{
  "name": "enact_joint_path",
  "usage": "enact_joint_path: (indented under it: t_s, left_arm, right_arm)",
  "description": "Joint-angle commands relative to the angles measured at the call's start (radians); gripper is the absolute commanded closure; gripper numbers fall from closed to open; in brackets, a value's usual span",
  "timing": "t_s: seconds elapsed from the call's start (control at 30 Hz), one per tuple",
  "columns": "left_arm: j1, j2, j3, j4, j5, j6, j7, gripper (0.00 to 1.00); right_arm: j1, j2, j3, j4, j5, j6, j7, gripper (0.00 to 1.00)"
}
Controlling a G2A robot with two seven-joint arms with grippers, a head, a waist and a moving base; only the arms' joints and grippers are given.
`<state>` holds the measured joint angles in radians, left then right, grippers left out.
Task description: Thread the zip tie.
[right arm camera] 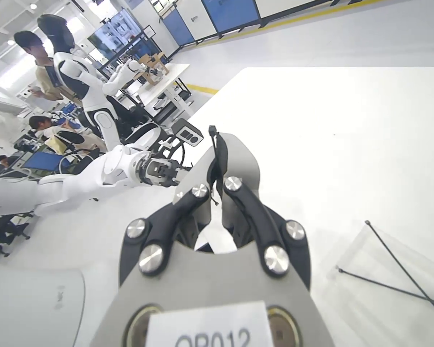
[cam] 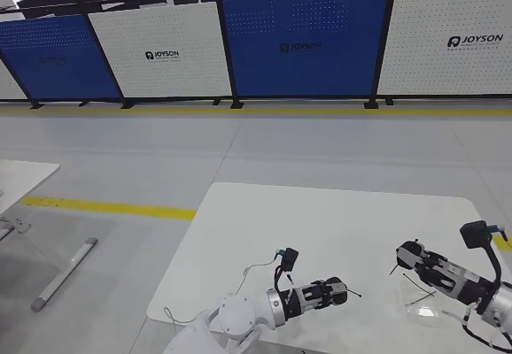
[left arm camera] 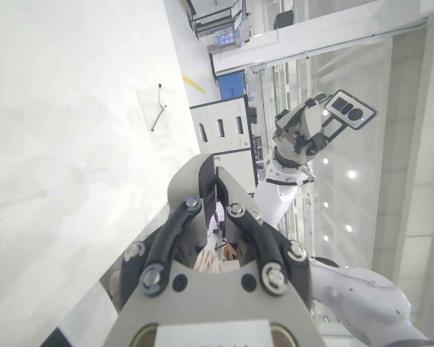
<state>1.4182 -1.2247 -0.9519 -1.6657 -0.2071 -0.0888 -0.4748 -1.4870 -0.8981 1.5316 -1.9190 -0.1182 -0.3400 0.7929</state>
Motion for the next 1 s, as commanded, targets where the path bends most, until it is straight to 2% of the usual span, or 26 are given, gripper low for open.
enact_joint_path:
  t_s: [0.0, 0.07, 0.2, 0.3, 0.4, 0.47, 0.97]
  left_arm:
    - [0.0, 0.0, 0.0, 0.0, 0.0, 0.0, 0.0, 1.0]
    - [-0.002, -0.001, 0.007, 0.0, -0.012, 0.003, -0.003, 1.0]
    - [-0.026, -0.002, -0.001, 0.017, -0.102, -0.003, -0.061, 1.0]
    - [-0.041, 0.003, -0.023, 0.031, -0.163, -0.003, -0.133, 1.0]
    - [-0.064, 0.01, -0.042, 0.053, -0.232, 0.021, -0.253, 1.0]
    - [-0.088, 0.014, -0.056, 0.083, -0.298, 0.042, -0.35, 1.0]
    - [-0.092, 0.014, -0.059, 0.087, -0.303, 0.04, -0.354, 1.0]
  right_arm:
    - [-0.001, -0.001, -0.002, 0.001, 0.0, 0.001, -0.009, 1.0]
    - [0.009, -0.002, -0.019, -0.012, 0.02, 0.0, -0.015, 1.0]
    - [0.043, -0.001, -0.037, -0.01, 0.043, 0.0, -0.002, 1.0]
    - [0.069, 0.002, -0.048, -0.001, 0.067, 0.0, 0.033, 1.0]
    - [0.098, 0.005, -0.072, 0.0, 0.11, 0.0, 0.106, 1.0]
    - [0.121, 0.006, -0.079, 0.02, 0.154, 0.0, 0.165, 1.0]
    - [0.126, 0.005, -0.083, 0.024, 0.177, 0.0, 0.179, 1.0]
